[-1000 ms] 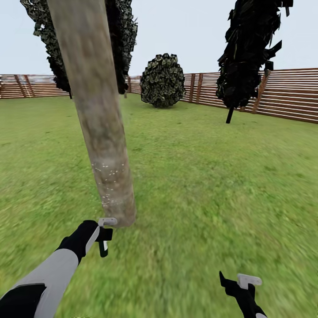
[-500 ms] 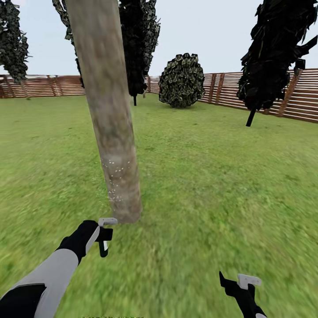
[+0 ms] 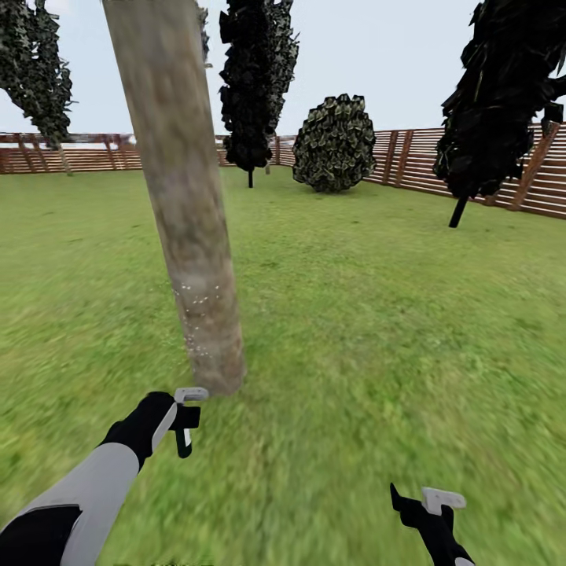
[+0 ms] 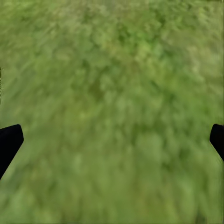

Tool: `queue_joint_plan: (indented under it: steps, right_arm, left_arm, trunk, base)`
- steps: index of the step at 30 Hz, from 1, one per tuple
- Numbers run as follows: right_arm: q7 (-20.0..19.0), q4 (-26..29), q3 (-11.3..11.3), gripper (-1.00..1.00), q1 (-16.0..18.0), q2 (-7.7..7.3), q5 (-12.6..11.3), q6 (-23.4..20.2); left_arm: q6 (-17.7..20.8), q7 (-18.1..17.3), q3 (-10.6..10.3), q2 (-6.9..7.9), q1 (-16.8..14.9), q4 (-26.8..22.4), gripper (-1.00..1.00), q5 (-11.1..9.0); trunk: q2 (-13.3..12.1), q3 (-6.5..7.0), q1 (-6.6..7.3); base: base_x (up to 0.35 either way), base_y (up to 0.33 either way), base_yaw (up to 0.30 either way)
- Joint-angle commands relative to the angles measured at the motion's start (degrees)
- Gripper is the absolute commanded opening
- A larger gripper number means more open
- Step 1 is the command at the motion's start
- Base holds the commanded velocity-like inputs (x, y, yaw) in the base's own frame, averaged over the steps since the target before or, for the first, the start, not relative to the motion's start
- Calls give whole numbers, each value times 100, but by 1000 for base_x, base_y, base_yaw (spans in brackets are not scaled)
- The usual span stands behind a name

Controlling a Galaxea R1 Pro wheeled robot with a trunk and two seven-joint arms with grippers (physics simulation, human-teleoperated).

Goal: In the garden, pick up the pesticide atomizer on the floor and spray pesticide onto both trees until each tree trunk is fully covered.

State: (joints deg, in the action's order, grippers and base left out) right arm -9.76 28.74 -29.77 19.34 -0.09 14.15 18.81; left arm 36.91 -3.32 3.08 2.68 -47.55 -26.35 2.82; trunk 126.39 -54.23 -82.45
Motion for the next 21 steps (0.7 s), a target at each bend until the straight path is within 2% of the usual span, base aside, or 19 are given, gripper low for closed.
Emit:
queue_joint_plan:
  steps: [1,16,21]
  right_arm:
    - [0,0,-1,100,0,0,0,0]
    - [0,0,1,100,0,0,0,0]
    - [0,0,-2,100,0,0,0,0]
  left_arm:
    - [0,-1,0,-2,0,-1,-100,-1]
    - [0,-2,1,14,-2,-2,-100,0]
    - [0,-2,0,16,-2,-1,-100,5]
  trunk:
    - [0,0,0]
    - [0,0,0]
    - [0,0,0]
  base:
    - [69,-273,271]
    - [119,-270,277]
    - [183,-244,86]
